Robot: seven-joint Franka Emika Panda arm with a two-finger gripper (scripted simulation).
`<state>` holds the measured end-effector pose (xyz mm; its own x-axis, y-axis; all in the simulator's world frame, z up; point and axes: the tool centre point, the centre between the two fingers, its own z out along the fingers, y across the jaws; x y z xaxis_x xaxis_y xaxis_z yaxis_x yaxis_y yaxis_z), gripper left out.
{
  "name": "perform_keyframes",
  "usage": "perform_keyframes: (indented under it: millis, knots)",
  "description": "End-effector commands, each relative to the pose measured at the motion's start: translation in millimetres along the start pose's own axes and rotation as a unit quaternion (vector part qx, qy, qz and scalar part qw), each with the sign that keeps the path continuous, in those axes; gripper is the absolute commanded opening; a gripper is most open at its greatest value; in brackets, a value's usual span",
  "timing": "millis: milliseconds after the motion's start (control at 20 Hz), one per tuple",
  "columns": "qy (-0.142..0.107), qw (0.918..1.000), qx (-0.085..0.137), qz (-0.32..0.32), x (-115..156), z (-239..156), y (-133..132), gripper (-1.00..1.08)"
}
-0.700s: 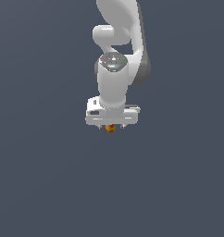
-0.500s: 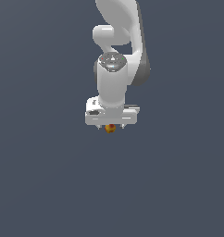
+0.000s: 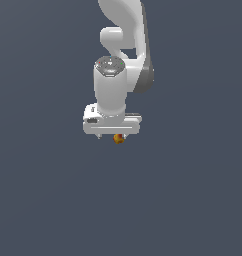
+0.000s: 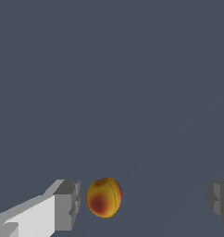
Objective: Pick up the object and move it to a goal position.
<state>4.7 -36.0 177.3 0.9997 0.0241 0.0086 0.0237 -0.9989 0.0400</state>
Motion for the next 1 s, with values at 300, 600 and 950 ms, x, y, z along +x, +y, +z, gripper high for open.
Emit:
perform_keyframes:
  millis: [300, 600, 950]
  knots:
    - [0.000, 0.9995, 0.002, 0.030, -4.1, 5.7, -3.5, 1.00]
    - [-0.001, 0.9968, 0.005, 0.080, -11.0, 14.6, -7.6, 1.00]
    - [-0.004, 0.9858, 0.010, 0.168, -23.6, 29.6, -14.1, 1.00]
